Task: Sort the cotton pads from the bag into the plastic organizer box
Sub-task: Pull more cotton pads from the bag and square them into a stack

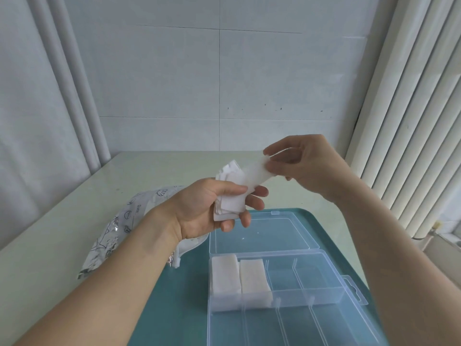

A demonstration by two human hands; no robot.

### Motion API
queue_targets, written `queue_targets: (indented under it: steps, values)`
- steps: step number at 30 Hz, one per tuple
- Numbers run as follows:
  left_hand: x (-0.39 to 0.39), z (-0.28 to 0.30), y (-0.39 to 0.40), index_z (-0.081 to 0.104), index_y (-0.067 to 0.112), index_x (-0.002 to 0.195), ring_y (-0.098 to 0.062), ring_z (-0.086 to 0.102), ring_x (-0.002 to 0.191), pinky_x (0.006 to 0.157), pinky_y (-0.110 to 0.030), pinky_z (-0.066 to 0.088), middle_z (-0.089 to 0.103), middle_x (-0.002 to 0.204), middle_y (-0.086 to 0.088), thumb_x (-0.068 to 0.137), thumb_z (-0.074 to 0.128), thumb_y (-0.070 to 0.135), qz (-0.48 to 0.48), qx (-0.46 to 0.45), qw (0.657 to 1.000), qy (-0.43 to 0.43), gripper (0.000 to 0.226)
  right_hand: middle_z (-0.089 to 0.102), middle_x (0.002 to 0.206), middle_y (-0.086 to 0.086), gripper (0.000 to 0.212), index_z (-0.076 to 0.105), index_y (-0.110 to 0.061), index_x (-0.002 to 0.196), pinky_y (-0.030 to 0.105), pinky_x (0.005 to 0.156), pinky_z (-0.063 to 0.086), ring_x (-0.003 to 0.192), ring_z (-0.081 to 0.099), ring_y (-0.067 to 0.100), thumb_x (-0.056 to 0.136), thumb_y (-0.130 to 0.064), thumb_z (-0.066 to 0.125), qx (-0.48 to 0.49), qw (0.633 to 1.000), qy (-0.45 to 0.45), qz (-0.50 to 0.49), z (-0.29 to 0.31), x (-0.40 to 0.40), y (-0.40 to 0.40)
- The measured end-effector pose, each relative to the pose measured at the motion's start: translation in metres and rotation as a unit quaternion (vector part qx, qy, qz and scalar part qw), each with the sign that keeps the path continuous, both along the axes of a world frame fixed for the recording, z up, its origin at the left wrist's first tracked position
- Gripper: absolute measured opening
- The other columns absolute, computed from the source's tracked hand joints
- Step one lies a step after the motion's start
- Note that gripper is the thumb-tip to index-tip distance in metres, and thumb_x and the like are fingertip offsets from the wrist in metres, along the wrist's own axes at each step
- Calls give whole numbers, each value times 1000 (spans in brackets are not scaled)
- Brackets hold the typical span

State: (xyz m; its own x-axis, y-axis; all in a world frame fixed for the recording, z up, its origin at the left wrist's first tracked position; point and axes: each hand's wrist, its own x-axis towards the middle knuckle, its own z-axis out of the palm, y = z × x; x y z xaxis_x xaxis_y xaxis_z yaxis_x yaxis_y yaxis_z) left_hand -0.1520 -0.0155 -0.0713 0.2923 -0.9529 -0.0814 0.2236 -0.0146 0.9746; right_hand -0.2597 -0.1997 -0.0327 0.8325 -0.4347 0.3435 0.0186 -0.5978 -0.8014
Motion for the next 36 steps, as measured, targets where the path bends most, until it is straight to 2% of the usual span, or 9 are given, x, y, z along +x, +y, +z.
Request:
queue_targets:
  steps: [4,8,12,14,17,20,24,29,36]
  values:
    - [2,-4,-1,62,7,109,-15,53,55,37,-19,36,57,77,-3,90,53,19,-3,17,1000,15,24,73,74,-4,13,77,-21,92,17,50,42,56,54,10,89,-9,73,-6,994,-105,-32,9,-6,-8]
    - [-1,-2,-2,58,9,99,-19,47,51,35,-20,31,53,75,-7,89,52,46,-8,11,999,50,39,76,84,3,19,78,-18,94,31,69,55,71,64,17,89,-1,72,-64,988,-16,136,13,-10,5]
    - [-2,-2,-2,58,5,114,-25,53,49,34,-20,29,61,84,-16,93,42,61,-69,-23,995,66,62,77,80,0,23,73,-14,96,43,69,61,67,73,26,79,-4,83,-74,990,3,124,0,2,25]
    - [-1,-2,0,65,10,111,-25,58,49,33,-20,29,63,95,-20,93,47,58,-97,-37,993,55,54,74,86,-2,33,71,-18,96,31,55,56,59,69,17,71,-10,90,-66,993,-32,96,-5,9,29]
    - [1,-6,0,69,14,110,-33,59,69,35,-25,22,61,106,-17,90,63,44,-95,-68,992,48,37,68,96,-10,33,71,-29,103,15,61,46,69,62,3,74,-25,87,-145,985,-65,68,-8,12,26]
    - [6,-8,1,68,14,115,-28,52,80,35,-20,14,57,109,-16,84,77,32,-108,-92,988,66,37,67,107,-19,27,71,-30,115,21,74,55,88,65,-5,89,-24,75,-136,983,-18,124,-5,6,28]
    - [6,-8,0,64,14,124,-11,53,54,28,-10,30,63,100,-14,82,77,16,-94,-113,984,97,44,62,129,-16,55,58,-25,137,29,91,57,118,59,3,88,-1,68,-125,970,52,204,-3,2,33]
    - [7,-6,-3,63,16,116,-21,44,64,40,-26,18,54,89,-6,89,62,40,-11,-69,997,26,36,62,118,-8,76,47,-20,145,24,98,52,101,65,11,79,-8,82,-109,969,74,207,-9,5,34]
    - [2,-6,-5,50,15,133,-26,57,76,70,-36,50,46,115,-12,90,63,22,-16,-78,994,70,46,72,101,-13,59,67,-21,127,28,91,57,90,70,4,73,-21,90,-136,979,27,148,-8,7,38]
